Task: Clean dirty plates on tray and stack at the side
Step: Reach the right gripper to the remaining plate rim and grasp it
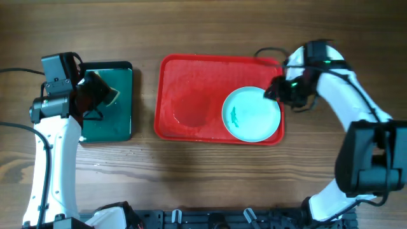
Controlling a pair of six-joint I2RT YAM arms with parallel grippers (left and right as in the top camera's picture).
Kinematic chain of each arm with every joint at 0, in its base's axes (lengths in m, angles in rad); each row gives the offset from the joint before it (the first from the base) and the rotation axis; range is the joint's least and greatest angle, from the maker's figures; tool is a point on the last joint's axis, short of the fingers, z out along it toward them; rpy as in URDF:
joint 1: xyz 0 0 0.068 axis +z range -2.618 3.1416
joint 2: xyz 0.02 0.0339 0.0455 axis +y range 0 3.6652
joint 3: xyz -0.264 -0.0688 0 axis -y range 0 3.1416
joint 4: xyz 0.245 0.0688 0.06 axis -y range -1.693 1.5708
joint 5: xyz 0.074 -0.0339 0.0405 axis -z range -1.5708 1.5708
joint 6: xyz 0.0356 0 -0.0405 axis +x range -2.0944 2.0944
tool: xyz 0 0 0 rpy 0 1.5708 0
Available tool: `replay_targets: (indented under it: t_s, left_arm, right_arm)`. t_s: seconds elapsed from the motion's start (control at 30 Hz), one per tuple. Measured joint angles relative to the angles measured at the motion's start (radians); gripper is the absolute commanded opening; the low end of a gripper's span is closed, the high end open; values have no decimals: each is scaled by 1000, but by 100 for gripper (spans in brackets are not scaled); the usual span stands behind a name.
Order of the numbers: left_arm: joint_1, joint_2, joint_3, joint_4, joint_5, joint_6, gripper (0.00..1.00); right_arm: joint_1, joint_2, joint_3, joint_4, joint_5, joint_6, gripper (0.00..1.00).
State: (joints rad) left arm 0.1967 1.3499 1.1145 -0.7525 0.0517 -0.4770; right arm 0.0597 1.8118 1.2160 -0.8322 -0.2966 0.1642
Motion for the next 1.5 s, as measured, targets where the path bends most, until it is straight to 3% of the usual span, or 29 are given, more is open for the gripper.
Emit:
replay_targets:
  t_s: [0.17,0.3,0.7,0.83,1.0,1.07,1.13,1.23,1.33,1.5]
  left_arm:
    - [0,0,0,0,0,0,4]
    - [0,0,0,-1,0,0,4]
    - [0,0,0,0,14,0,4]
    - [0,0,0,0,23,0,4]
    - [0,0,0,0,26,0,4]
    - [0,0,0,0,26,0,4]
    - [0,0,0,-1,29,0,4]
    - [0,0,0,0,30,0,4]
    - [0,0,0,0,30,0,4]
    - [0,0,0,0,30,0,4]
  right_arm:
    - [110,0,0,-21,283,-5,67]
    - [109,0,0,-20,357,-5,59]
    - [109,0,-92,-8,249,-61,53]
    - [110,0,-116,8,236,-59,37]
    - [109,0,-120,76,179,-32,27]
    - [111,0,-121,124,140,0,26]
    - [120,0,-122,153,122,31,34]
    - [145,0,-122,166,115,55,36]
    - [163,0,-122,168,167,50,34]
    - [162,0,-122,204,225,-88,26]
